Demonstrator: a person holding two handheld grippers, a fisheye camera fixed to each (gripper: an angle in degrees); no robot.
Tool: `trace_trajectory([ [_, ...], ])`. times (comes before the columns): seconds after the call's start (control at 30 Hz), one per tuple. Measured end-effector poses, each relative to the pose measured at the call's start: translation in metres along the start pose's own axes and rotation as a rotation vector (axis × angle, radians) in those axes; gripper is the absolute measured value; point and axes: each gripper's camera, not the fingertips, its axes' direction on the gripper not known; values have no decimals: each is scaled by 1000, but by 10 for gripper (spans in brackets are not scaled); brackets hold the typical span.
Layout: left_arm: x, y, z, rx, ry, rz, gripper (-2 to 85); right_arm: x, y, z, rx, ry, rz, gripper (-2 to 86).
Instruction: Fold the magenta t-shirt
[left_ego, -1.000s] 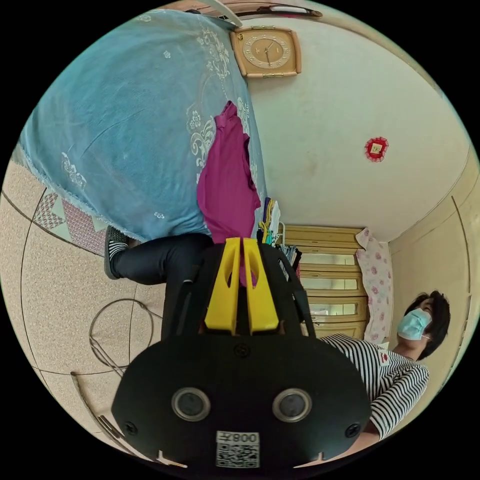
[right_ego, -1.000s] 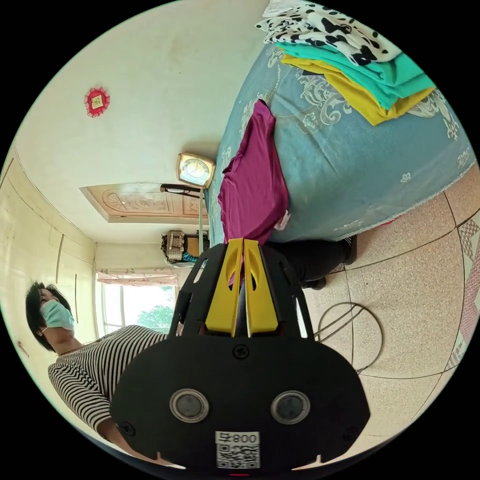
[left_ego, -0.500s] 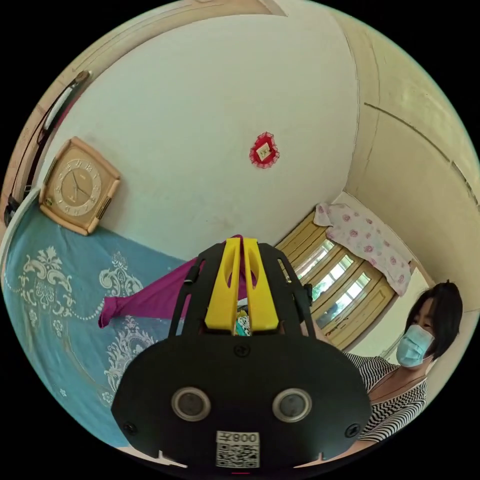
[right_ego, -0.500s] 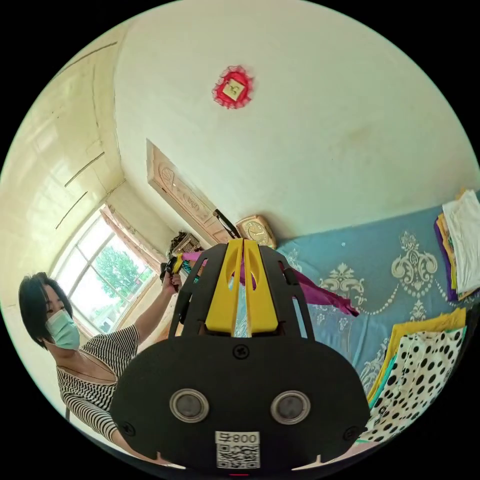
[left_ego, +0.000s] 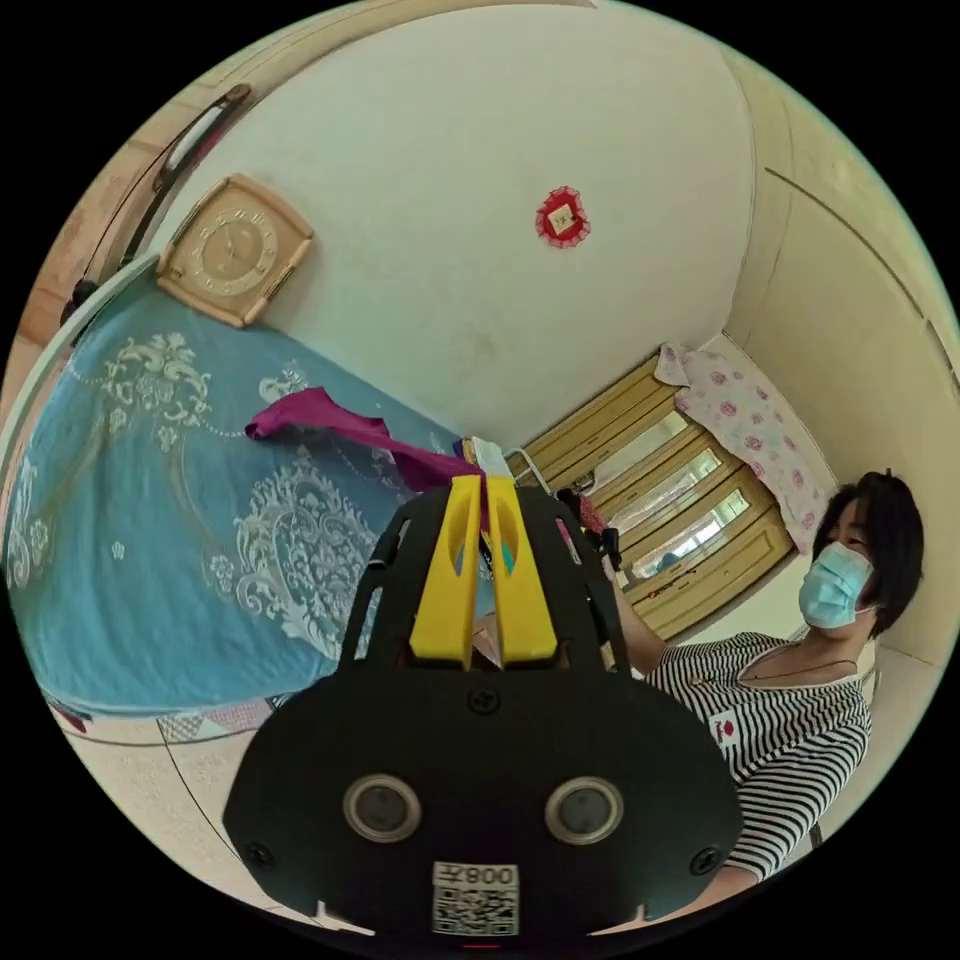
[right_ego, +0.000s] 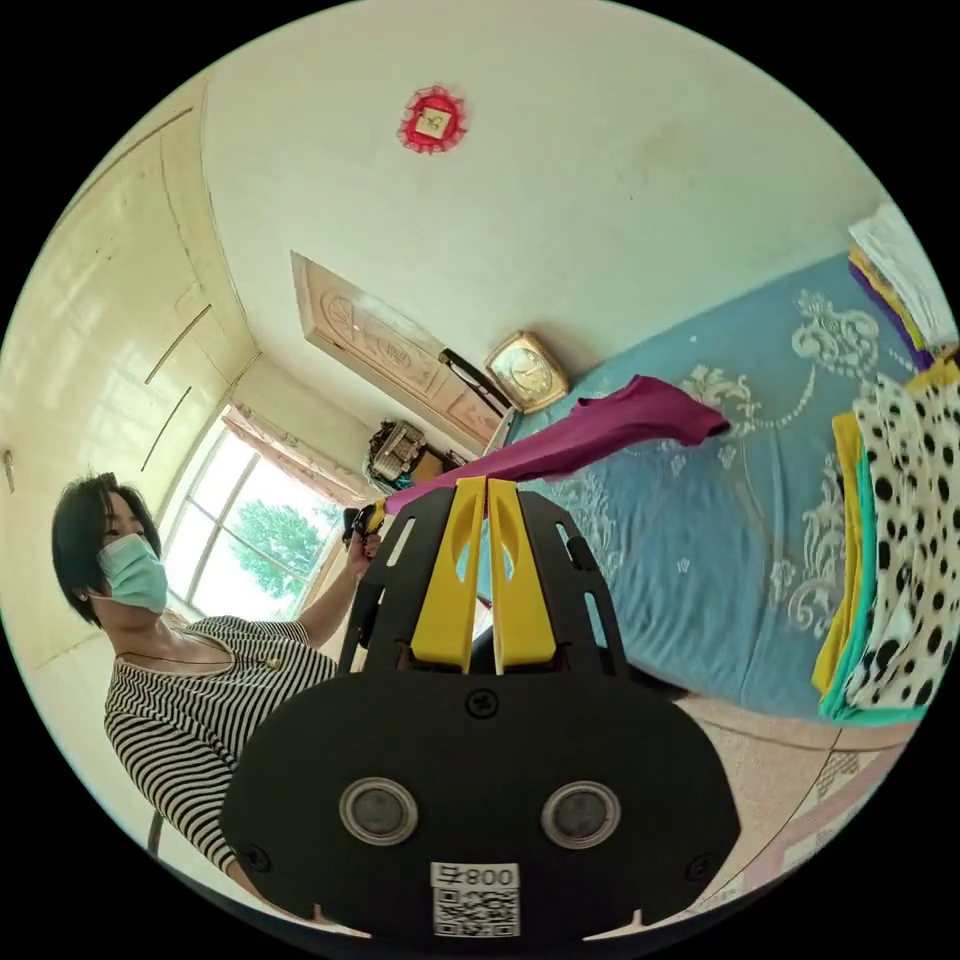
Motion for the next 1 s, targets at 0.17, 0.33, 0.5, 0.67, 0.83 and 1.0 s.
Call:
trace_trajectory([
  [0.17, -85, 105, 32, -113, -53, -434, 8, 90, 94, 31, -72, -7, 352, 1],
  [0.33, -105, 134, 53, -107, -65, -553, 8, 125, 136, 49, -169, 52, 513, 0],
  [0.5, -102, 119, 70, -94, -60, -514, 9, 121, 129, 47, -168, 57, 490, 0],
  [0.67, -101, 106, 93, -108, -70, -486, 9, 115, 126, 53, -215, 79, 457, 0],
  [0.83, -119, 106, 124, -131, -129, -564, 10, 136, 135, 59, -215, 88, 528, 0],
  [1.0, -134, 98, 165, -111, -134, -623, 16, 165, 143, 72, -208, 102, 631, 1],
])
